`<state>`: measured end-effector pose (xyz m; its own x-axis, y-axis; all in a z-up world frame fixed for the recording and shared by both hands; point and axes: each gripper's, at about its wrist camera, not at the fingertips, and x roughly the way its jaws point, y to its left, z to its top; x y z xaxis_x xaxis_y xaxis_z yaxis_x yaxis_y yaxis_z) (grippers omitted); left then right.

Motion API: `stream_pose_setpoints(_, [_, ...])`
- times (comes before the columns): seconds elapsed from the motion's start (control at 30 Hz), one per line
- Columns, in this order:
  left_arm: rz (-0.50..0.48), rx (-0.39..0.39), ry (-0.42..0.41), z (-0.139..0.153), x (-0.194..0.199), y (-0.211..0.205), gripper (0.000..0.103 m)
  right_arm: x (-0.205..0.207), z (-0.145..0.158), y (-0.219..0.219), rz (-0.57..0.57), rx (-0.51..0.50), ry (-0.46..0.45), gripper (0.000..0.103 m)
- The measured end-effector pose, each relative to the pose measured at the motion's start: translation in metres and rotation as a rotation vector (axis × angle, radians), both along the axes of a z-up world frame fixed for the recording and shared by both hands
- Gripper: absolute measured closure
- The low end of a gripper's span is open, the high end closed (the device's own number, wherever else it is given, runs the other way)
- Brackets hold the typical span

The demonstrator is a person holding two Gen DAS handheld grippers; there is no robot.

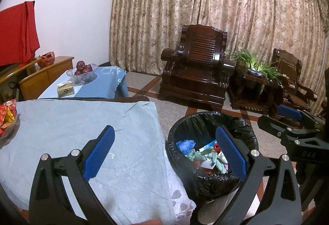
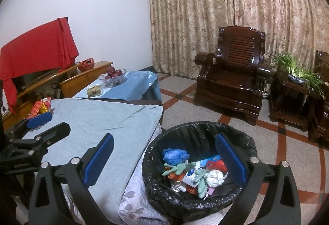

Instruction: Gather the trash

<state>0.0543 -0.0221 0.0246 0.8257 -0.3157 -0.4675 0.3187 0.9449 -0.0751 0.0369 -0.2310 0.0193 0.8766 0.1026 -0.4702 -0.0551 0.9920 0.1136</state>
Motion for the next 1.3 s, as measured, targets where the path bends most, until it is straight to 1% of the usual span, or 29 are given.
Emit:
stream_pose_setpoints(0.5, [0.002, 0.001, -0.001, 0.001, 0.0, 0.002, 0.007, 0.002, -0.001, 0.004, 0.005, 0.002, 0.005, 0.006])
stream_pose_setpoints(0.67, [0.006, 0.0, 0.0, 0.006, 0.007, 0.01, 0.007, 0.003, -0.001, 0.005, 0.006, 0.002, 0.006, 0.006])
stream_pose_setpoints(1.3, [0.006, 0.002, 0.0, 0.006, 0.01, 0.014, 0.007, 0.004, -0.004, 0.007, 0.011, 0.004, 0.01, 0.006])
